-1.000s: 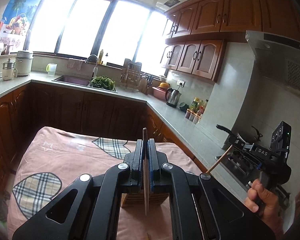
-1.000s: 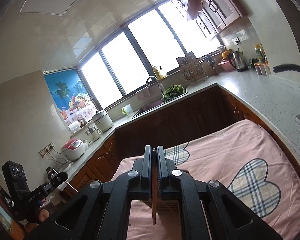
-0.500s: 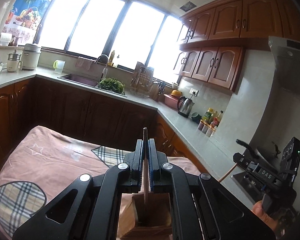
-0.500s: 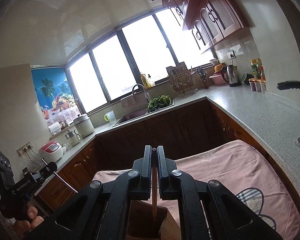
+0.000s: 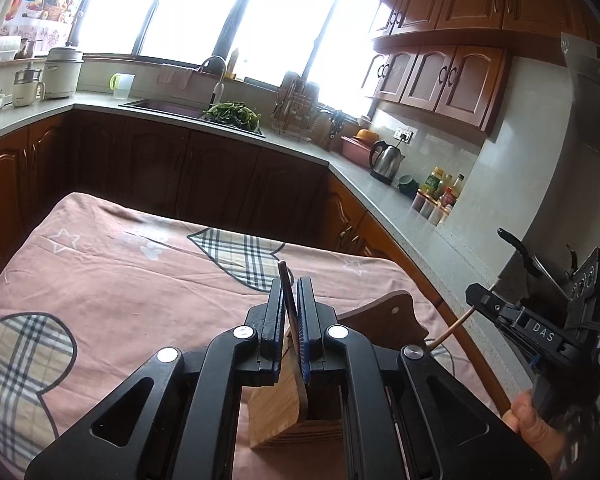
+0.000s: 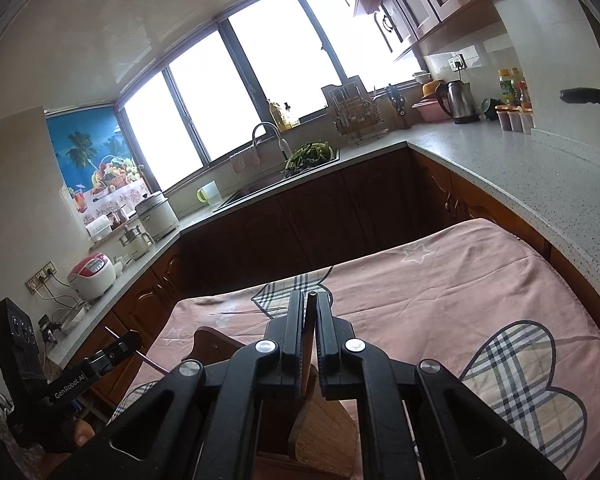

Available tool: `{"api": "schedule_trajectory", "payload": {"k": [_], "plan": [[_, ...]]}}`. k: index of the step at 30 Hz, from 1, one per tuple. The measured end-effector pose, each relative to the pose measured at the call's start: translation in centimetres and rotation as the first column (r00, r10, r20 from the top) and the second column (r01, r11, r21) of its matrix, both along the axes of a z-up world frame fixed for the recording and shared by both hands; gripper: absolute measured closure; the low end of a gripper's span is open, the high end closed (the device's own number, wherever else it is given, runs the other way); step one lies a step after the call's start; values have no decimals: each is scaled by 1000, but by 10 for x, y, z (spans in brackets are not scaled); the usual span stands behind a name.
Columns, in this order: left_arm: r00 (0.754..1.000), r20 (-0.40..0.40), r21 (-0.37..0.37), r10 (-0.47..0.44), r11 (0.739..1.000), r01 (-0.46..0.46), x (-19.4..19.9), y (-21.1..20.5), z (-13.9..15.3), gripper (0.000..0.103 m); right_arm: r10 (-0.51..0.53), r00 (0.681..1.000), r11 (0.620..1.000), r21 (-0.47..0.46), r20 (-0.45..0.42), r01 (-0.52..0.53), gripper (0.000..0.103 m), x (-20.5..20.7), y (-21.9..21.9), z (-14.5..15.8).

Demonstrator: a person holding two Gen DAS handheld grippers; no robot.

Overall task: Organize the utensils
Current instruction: 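Lower both chopsticks into the holder and open both tools, then withdraw both open tools from the holder back toward the utensils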

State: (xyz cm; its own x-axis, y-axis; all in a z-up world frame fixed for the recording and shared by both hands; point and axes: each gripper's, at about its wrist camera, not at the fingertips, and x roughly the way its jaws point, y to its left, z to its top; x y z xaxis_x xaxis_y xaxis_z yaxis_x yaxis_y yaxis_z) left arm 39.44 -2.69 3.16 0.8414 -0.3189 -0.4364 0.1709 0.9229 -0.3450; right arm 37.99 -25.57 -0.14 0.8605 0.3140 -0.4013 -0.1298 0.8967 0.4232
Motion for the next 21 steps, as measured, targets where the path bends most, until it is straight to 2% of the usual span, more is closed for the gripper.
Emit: {"api": "schedule_trajectory", "payload": {"k": [4, 7, 8, 9, 11, 13, 14, 15, 16, 17, 18, 21], "plan": [[1000, -11, 7, -6, 1000, 6, 2, 0, 1, 98, 4, 1000, 1000, 8, -7, -4, 93, 0, 1, -1], [1000, -24, 10, 0, 1000, 0, 3, 1, 0, 91, 7, 1000, 1000, 13, -18, -7, 92, 0, 1, -1], [1000, -25, 8, 4, 1000, -3, 2, 2, 1, 81, 9, 1000, 1000, 18, -24, -9, 87, 0, 0, -1], [1000, -27, 6, 8, 1000, -7, 2, 2, 1, 64, 10, 1000, 1000, 26, -28, -10, 83, 0, -1, -1], [1000, -24, 2, 17, 1000, -17, -1, 4, 2, 53, 12, 1000, 998, 54, -29, -10, 47, -1, -5, -3], [999, -32, 3, 16, 1000, -16, -5, 4, 4, 42, 4, 1000, 998, 65, -31, -2, 45, -4, -8, -2], [999, -40, 1, 17, 1000, -17, -7, 5, 4, 29, -1, 999, 997, 71, -35, 4, 43, -6, -10, -2], [999, -34, -3, 17, 1000, -17, -10, 6, 5, 26, -4, 999, 996, 83, -37, 7, 39, -8, -13, -2], [999, -27, -1, 18, 1000, -18, -15, 7, 6, 25, -7, 999, 995, 98, -35, 10, 32, -11, -16, -3], [999, -28, 8, 19, 1000, -19, -19, 7, 6, 21, -13, 999, 994, 109, -34, 17, 27, -14, -18, -2], [999, -29, 14, 23, 1000, -23, -23, 8, 6, 16, -20, 999, 993, 114, -33, 24, 27, -18, -20, -2], [999, -35, 11, 28, 1000, -28, -37, 14, 5, 14, -26, 999, 991, 128, -36, 30, 25, -28, -24, -1]]}}
